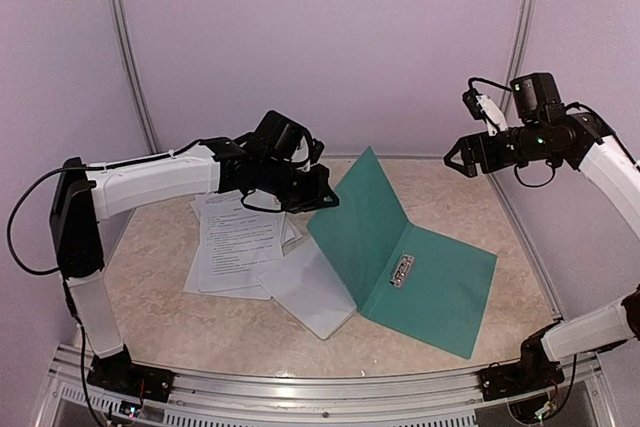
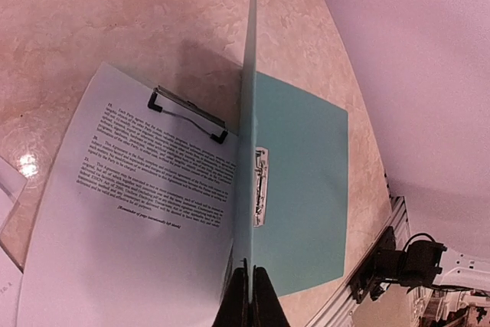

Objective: Put the files into the folder
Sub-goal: Place the folder at the center of the board, then pick up the file from the center of the board.

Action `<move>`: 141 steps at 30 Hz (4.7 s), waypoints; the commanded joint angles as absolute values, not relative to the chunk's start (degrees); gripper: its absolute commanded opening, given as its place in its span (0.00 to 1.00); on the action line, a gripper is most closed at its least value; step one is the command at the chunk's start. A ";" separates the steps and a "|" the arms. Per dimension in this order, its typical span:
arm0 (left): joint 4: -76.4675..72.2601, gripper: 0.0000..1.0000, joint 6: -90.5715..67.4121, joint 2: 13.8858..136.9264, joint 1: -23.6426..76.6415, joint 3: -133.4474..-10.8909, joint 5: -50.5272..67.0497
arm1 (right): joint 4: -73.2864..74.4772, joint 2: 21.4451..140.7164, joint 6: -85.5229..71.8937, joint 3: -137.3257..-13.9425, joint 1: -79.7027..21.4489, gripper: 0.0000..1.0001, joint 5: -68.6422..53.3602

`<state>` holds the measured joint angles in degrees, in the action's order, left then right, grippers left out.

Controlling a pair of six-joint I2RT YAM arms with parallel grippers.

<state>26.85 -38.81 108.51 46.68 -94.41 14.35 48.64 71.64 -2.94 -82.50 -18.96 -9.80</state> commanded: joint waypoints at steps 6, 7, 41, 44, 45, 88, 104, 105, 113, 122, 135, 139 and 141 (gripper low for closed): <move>9.92 0.00 -55.71 96.94 48.04 -75.73 -1.43 | 47.54 72.71 -3.65 -80.23 -19.79 0.86 -11.89; 8.68 0.00 -56.70 95.71 48.52 -72.84 -3.58 | 47.55 72.88 -3.71 -80.17 -20.03 0.86 -11.83; 25.41 0.54 -58.03 88.73 55.64 -59.17 -10.81 | 41.75 76.03 -6.02 -70.52 -26.53 0.85 -8.45; 23.80 0.66 -55.15 88.00 55.63 -58.98 -10.06 | 37.67 76.60 -7.12 -65.91 -28.25 0.85 -6.77; 23.32 0.68 -54.14 87.66 55.57 -58.96 -9.84 | 36.45 77.10 -7.38 -64.92 -29.06 0.85 -6.35; 23.10 0.87 -45.32 75.42 15.69 -47.06 -0.42 | 8.14 129.42 -18.70 -104.64 -52.10 0.70 -17.35; 16.85 0.88 -43.05 86.54 10.53 -50.77 5.70 | 4.48 136.91 -27.73 -104.47 -50.37 0.66 -18.12; 16.85 0.88 -42.82 86.78 10.28 -50.94 5.71 | 3.96 136.97 -28.19 -104.04 -50.03 0.66 -18.33; 16.40 0.88 -38.76 91.11 8.35 -54.61 8.63 | 2.15 138.54 -30.58 -102.83 -48.08 0.65 -19.62; 14.82 0.87 -37.90 95.07 7.74 -56.07 10.17 | 0.21 140.88 -32.74 -102.84 -46.48 0.62 -23.86; 13.43 0.82 -36.01 98.62 6.56 -54.77 14.50 | -0.64 144.14 -35.42 -105.07 -46.02 0.59 -26.65; 13.01 0.78 -35.62 99.55 6.26 -54.22 15.26 | -0.35 143.95 -35.11 -104.87 -46.06 0.58 -26.03; 12.98 0.78 -35.23 99.66 6.16 -53.94 14.85 | 0.22 143.67 -34.71 -104.85 -46.06 0.58 -25.51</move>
<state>14.28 -36.77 98.59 6.76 -54.87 13.96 -2.07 141.64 -34.79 -104.51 -46.22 -25.93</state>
